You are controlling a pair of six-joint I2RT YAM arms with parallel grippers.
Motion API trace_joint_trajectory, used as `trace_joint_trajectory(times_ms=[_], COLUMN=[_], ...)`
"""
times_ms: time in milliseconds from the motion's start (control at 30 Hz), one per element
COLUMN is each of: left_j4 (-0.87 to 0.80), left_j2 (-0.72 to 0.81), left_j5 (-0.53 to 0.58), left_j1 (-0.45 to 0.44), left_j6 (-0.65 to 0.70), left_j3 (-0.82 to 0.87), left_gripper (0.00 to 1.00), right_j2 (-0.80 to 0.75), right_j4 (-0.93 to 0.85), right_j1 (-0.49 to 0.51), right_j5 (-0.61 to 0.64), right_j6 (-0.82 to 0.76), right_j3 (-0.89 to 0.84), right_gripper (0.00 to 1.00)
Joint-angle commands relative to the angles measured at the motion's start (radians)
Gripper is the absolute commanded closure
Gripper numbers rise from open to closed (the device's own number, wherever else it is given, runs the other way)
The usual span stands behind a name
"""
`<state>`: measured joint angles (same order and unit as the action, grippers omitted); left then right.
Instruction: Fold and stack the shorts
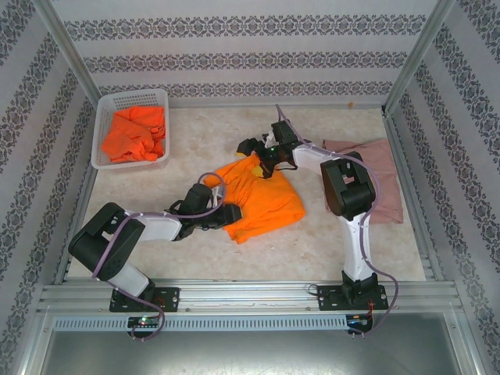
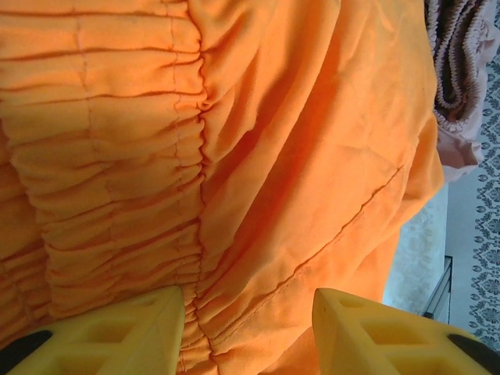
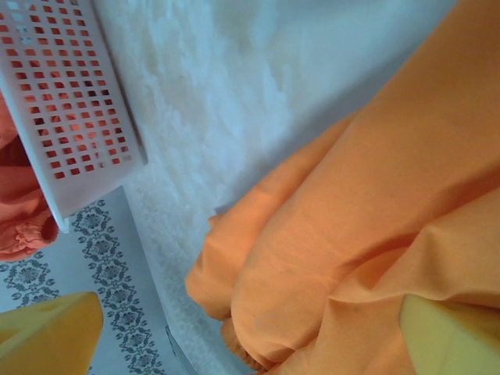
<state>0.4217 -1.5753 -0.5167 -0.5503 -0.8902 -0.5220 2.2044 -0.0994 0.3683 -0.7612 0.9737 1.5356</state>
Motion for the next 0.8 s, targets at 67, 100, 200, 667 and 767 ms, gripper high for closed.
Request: trace_joint_trajectory(times_ms=[67, 100, 200, 667, 767], left_j4=[-0.177, -0.221, -0.324, -0.391, -0.415], left_j2=[0.011, 0.038, 0.102, -0.052, -0.136], left_j5=[0.034, 0.049, 0.087, 0.088, 0.088], left_j1=[-0.018, -0.017, -0.016, 0.077, 0.089], left_j6=[0.09, 0.113, 0.166, 0.262, 0.308], left_j3=[-0.051, -0.077, -0.146, -0.246, -0.3], left_gripper=[0.52, 0.52, 0.49, 0.44, 0.45], right_j2=[-0.051, -0.08, -0.189, -0.674, -0.709], right_j4=[0.019, 0.017, -0.002, -0.121, -0.177], right_j1=[-0.012, -0.015, -0.026, -0.166, -0.185], right_j5=[0.009, 0.015, 0.046, 0.138, 0.149], right_j6=[-0.01, -0.025, -0.087, -0.52, -0.62], right_j3=[0.0, -0.011, -0.058, -0.388, -0.404], right_gripper=[0.02, 0.02, 0.02, 0.02, 0.02])
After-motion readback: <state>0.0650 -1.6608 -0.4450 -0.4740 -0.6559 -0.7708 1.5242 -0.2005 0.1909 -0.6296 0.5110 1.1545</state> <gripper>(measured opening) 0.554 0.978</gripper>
